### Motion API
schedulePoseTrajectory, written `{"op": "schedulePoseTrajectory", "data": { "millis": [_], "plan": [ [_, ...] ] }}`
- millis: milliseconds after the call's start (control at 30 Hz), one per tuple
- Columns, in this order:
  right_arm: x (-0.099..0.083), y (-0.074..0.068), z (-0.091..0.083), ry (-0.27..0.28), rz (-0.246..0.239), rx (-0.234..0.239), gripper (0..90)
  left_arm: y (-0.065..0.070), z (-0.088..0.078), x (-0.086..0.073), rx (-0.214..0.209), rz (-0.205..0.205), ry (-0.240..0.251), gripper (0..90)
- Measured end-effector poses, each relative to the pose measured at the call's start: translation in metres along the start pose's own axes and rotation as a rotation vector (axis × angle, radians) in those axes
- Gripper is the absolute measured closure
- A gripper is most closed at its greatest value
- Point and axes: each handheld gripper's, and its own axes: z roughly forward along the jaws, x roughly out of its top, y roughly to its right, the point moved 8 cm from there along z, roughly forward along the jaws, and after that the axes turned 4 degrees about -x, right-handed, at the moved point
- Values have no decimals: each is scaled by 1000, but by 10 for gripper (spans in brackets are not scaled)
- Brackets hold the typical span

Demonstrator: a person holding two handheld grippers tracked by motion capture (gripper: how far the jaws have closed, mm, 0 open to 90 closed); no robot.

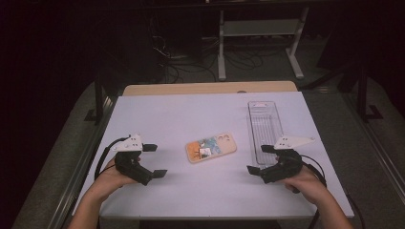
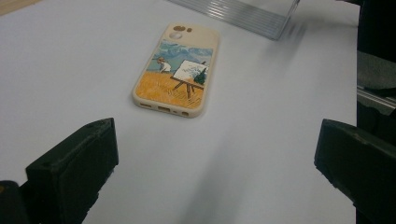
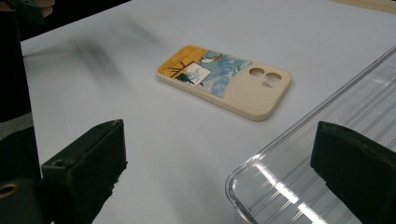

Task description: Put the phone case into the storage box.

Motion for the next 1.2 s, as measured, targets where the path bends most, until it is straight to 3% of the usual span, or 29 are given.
{"op": "schedulePoseTrajectory", "data": {
  "millis": [333,500,633,700,733,767,1200],
  "plan": [
    [0,0,0,2,-5,6,30,-2,1,1,2,-19,7,0],
    [0,0,0,0,-5,0,30,-2,1,4,2,-3,8,0],
    [0,1,1,5,-14,-5,30,-3,3,7,-4,-18,18,0],
    [0,1,0,1,-4,-2,30,-4,3,8,-3,-2,13,0],
    [0,1,0,-1,0,-2,30,-3,4,9,-6,-21,22,0],
    [0,1,0,-1,0,-1,30,-4,4,10,-5,-4,9,0],
    [0,1,0,3,9,3,34,-5,12,20,-17,-1,25,0]
  ]
}}
